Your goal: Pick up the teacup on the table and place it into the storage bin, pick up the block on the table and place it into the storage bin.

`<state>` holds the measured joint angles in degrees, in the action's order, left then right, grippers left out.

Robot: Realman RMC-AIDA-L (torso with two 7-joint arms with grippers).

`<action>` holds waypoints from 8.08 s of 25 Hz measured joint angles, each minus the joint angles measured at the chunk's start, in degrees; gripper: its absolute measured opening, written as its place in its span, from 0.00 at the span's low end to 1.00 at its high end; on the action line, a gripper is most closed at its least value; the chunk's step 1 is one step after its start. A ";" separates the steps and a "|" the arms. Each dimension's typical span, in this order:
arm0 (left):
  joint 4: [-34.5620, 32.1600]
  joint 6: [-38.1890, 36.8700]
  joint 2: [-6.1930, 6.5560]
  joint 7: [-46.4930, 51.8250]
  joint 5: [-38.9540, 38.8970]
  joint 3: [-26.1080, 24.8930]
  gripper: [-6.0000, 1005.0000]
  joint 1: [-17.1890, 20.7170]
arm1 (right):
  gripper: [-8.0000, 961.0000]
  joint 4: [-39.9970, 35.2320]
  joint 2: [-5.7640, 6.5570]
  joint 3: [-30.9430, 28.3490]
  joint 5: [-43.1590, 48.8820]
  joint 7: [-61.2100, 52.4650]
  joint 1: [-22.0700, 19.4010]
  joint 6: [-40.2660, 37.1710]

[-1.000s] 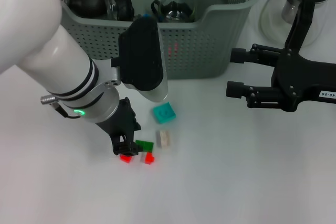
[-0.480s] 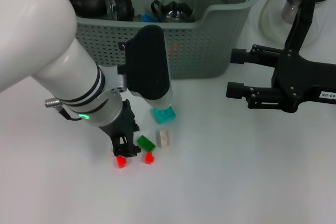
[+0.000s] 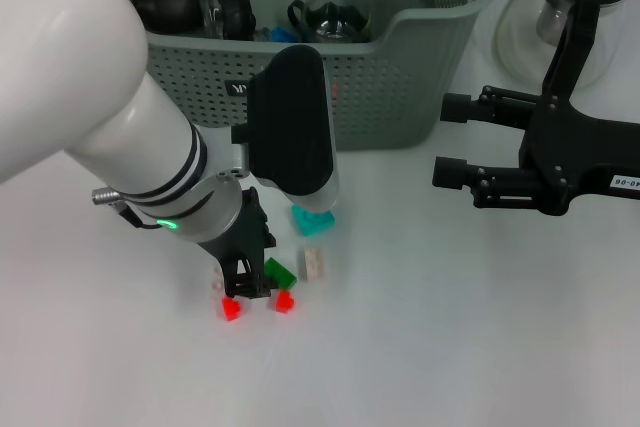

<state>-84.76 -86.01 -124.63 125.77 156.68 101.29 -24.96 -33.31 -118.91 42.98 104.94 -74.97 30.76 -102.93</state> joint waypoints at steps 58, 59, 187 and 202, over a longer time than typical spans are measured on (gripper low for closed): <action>-0.34 2.22 0.01 5.86 2.51 4.62 0.46 -0.26 | 0.89 0.00 0.21 -0.54 0.00 0.00 -0.13 -0.46; -0.35 2.21 0.00 5.98 2.67 4.79 0.46 -0.27 | 0.89 0.00 0.26 -0.59 0.00 0.00 -0.19 -0.66; 27.53 8.20 14.01 20.91 -9.88 -48.35 0.24 -28.63 | 0.89 0.00 0.22 -1.50 -0.01 0.00 -0.33 -3.03; 20.96 14.18 5.11 19.41 0.75 -49.28 0.45 -28.58 | 0.89 0.00 0.26 -1.50 0.04 -0.17 -0.08 -3.08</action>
<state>-63.80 -71.84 -119.52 145.18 157.43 52.01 -53.54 -33.31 -118.66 41.48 104.98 -75.14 30.68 -106.01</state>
